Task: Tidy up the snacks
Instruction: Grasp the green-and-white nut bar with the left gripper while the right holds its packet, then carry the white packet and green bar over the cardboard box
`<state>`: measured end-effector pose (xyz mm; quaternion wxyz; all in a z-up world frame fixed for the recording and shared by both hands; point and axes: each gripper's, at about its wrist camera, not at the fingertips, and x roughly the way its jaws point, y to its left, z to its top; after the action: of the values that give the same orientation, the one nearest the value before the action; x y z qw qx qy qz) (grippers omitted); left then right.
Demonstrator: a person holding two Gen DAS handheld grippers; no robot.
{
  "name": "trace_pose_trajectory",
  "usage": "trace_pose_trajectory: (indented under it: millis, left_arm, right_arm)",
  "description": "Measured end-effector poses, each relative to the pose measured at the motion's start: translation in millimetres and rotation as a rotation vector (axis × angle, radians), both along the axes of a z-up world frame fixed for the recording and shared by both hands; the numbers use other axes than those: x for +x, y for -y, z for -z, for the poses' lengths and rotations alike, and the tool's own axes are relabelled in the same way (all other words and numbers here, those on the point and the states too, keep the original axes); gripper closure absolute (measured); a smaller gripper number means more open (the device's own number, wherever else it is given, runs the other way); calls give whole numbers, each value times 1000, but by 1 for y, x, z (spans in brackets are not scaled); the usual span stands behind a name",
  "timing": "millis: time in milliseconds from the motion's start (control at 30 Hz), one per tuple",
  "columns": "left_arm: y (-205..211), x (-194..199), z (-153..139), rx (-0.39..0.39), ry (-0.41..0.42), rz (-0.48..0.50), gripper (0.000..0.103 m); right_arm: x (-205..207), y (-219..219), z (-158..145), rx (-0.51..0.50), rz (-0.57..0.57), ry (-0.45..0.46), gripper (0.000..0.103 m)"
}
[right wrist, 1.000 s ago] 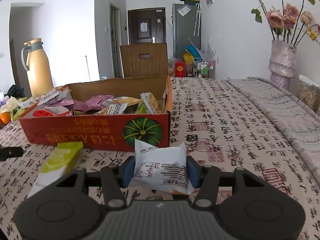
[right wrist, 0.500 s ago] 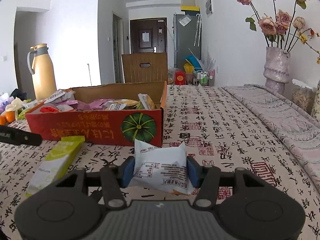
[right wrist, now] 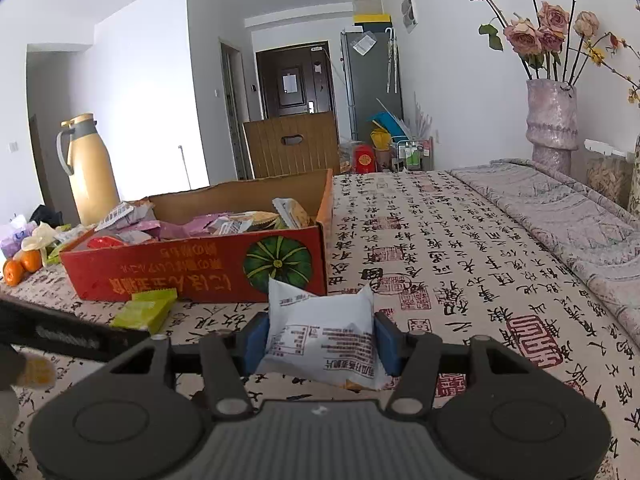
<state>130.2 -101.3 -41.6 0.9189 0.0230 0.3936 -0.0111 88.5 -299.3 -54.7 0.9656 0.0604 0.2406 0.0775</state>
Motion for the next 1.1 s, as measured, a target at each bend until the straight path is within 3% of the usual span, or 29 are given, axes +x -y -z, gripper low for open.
trace_pose_trajectory:
  millis: [133,367,700,1100]
  left_arm:
    - [6,0,5,19,-8,10,14]
    - [8,-2,6,-5,-8,39,62]
    - [2,-12,3,3,26,43,66]
    - [-4,-42,-37,-33,156,149,67]
  right_arm:
    - [-1,1,0,7,-1,4,48]
    - [-1,1,0,7,-2,2,48]
    - [1,-1,0,-1,2,-3,48]
    - [-6,-6,-3,-35,14,35,48]
